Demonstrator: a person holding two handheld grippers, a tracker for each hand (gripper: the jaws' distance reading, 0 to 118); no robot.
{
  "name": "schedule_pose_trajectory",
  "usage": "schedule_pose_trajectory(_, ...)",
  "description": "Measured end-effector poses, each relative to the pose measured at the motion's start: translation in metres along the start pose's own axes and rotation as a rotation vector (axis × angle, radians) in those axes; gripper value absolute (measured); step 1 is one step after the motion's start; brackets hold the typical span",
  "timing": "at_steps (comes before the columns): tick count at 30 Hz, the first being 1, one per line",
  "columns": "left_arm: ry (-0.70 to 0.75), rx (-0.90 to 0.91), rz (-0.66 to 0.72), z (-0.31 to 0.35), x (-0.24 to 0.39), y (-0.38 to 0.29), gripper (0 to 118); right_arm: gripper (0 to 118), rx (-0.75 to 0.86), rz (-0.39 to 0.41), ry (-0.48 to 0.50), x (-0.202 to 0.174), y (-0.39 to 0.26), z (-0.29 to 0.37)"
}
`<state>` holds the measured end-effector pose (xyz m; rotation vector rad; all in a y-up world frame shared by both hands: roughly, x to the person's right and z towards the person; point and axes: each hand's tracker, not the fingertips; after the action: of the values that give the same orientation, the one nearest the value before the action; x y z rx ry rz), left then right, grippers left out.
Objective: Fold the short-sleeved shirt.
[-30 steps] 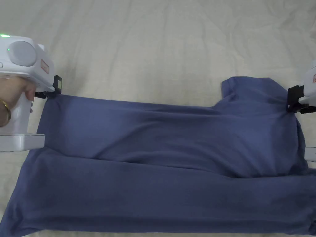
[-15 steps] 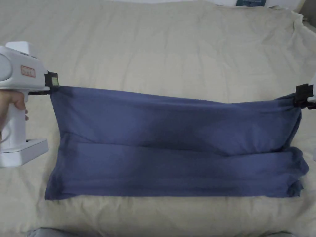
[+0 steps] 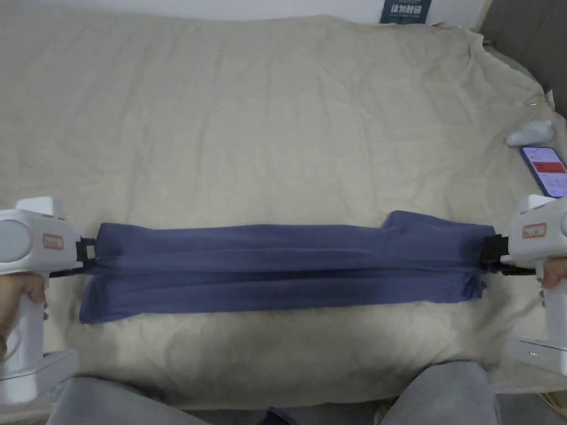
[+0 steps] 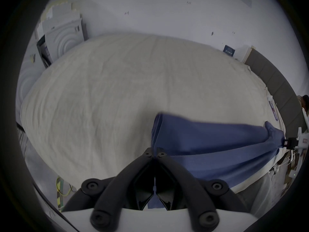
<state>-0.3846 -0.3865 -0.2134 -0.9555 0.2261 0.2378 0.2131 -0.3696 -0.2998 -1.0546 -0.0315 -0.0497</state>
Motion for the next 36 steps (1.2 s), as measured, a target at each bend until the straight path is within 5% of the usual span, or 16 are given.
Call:
schedule_pose_trajectory(10, 0.014, -0.029, 0.065, -0.014, -0.006, -0.016, 1, 4, -0.054, -0.044, -0.043, -0.005, -0.024, -0.029)
schedule_pose_trajectory(11, 0.012, -0.025, 0.056, -0.010, -0.006, -0.015, 13, 13, -0.045, -0.032, -0.046, -0.006, -0.024, -0.026)
schedule_pose_trajectory(12, 0.020, -0.017, 0.050, -0.006, -0.007, -0.013, 29, 35, -0.037, -0.026, -0.039, -0.006, -0.023, -0.022)
schedule_pose_trajectory(13, 0.013, -0.011, 0.044, -0.001, -0.009, -0.009, 65, 73, -0.031, -0.014, -0.051, -0.004, -0.020, -0.016)
schedule_pose_trajectory(14, 0.034, -0.004, 0.038, 0.004, -0.012, -0.005, 89, 99, -0.031, -0.006, -0.053, -0.003, -0.017, -0.011)
schedule_pose_trajectory(16, 0.080, 0.031, 0.018, 0.018, -0.017, 0.008, 118, 109, -0.001, 0.005, -0.062, 0.003, -0.008, 0.007)
schedule_pose_trajectory(23, 0.071, 0.275, -0.049, 0.075, 0.000, 0.052, 118, 109, 0.367, 0.072, -0.125, -0.006, 0.030, 0.089)
schedule_pose_trajectory(27, 0.031, 0.515, -0.079, 0.098, 0.033, 0.044, 118, 109, 0.682, 0.105, -0.076, -0.033, 0.022, 0.121)
schedule_pose_trajectory(32, 0.023, 0.701, -0.078, 0.103, 0.063, 0.021, 118, 118, 0.844, 0.062, -0.002, -0.062, -0.004, 0.126)
schedule_pose_trajectory(34, 0.038, 0.759, -0.082, 0.105, 0.072, 0.011, 110, 117, 0.867, 0.038, 0.028, -0.066, -0.013, 0.121)
schedule_pose_trajectory(36, 0.006, 0.766, -0.070, 0.098, 0.072, 0.004, 83, 113, 0.884, 0.035, 0.043, -0.072, -0.023, 0.118)
